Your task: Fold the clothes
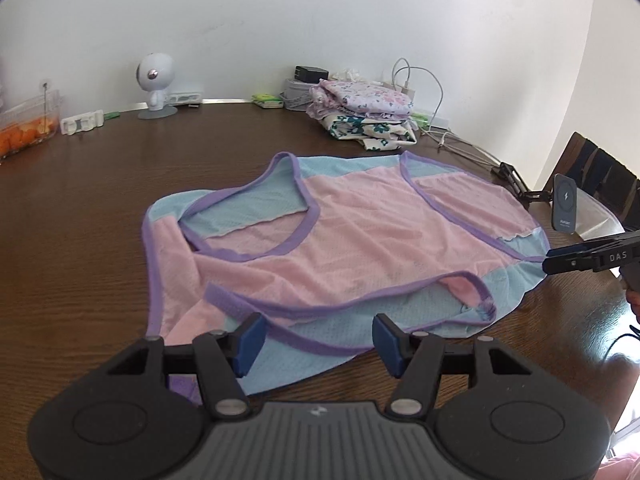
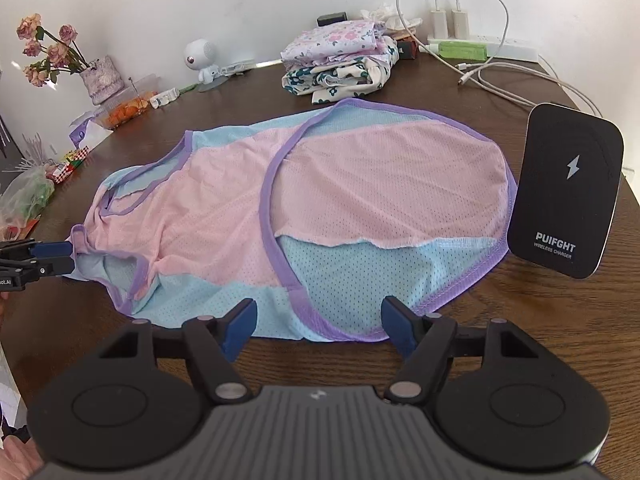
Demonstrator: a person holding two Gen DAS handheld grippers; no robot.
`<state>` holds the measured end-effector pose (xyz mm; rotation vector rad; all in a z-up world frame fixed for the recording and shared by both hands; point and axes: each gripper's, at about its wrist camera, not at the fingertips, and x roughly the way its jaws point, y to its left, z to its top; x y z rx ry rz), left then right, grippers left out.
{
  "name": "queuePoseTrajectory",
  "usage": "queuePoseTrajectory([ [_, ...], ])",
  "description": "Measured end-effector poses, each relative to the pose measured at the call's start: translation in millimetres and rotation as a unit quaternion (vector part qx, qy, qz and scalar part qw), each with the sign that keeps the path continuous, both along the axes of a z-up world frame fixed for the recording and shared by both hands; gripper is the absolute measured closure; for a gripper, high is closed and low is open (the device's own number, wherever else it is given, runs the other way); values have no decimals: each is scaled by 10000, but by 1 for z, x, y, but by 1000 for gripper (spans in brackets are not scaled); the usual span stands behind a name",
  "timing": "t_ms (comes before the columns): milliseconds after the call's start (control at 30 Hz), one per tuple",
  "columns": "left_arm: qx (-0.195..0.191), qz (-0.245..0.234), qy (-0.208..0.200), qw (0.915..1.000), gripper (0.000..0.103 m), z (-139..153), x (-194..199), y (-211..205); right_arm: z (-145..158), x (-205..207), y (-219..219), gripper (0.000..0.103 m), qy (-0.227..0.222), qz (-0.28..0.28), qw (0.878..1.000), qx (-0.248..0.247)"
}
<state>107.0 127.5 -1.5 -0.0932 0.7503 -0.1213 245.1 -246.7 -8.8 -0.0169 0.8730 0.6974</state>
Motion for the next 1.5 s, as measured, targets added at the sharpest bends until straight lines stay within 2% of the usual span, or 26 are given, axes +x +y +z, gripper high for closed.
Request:
queuePoseTrajectory([
  [133, 225, 197, 85, 9995, 58, -5, 2, -3, -1, -6, 4, 36, -94, 109, 9999, -22],
  [300, 582, 212, 164, 9979, 68, -9, 3, -11, 0, -28, 15, 38, -261, 291, 9984, -413],
  [367, 692, 204, 189, 9972, 78, -8, -2, -12, 1, -36, 15, 38, -240, 328, 9980, -477],
  [467, 896, 166, 209, 9956, 80, -7, -10, -12, 3, -52, 15, 37, -201, 397, 9974, -567],
  [567, 799, 137, 233, 9964, 80, -5, -19, -4, 4, -64, 13, 37, -164, 490, 9968, -606],
  [667, 499, 100, -38, 9987, 78, 7, -35, 10, 16, -72, 34, 37, -231, 803, 9957, -399],
  [700, 457, 136, -163, 9987, 75, 14, -40, 16, 22, -74, 44, 37, -269, 938, 9948, -299],
  [733, 466, 220, -255, 9983, 63, 19, -43, 20, 27, -77, 54, 37, -307, 1072, 9936, -198],
  [800, 531, 458, -401, 9967, 51, 27, -49, 34, 37, -81, 74, 37, -383, 1339, 9903, 3],
  [933, 377, 725, -347, 9961, 51, 26, -49, 59, 58, -89, 115, 37, -527, 1877, 9800, 392],
  [1067, 102, 825, -319, 9960, 54, 18, -49, 79, 49, -95, 202, 39, -482, 2561, 9651, 269],
  [1133, -59, 772, -343, 9964, 64, 16, -50, 88, 40, -93, 238, 42, -403, 2751, 9604, 187],
  [1167, -138, 745, -358, 9965, 69, 15, -51, 93, 35, -92, 254, 48, -350, 2821, 9586, 147],
  [1233, -266, 661, -398, 9967, 75, 14, -51, 100, 24, -85, 279, 57, -149, 2852, 9583, 108],
  [1300, -351, 585, -435, 9967, 75, 14, -51, 105, 16, -81, 294, 67, -14, 2827, 9592, 93],
  [1500, -561, 402, -532, 9962, 75, 14, -47, 118, 6, -68, 305, 69, 118, 2540, 9671, 94],
])
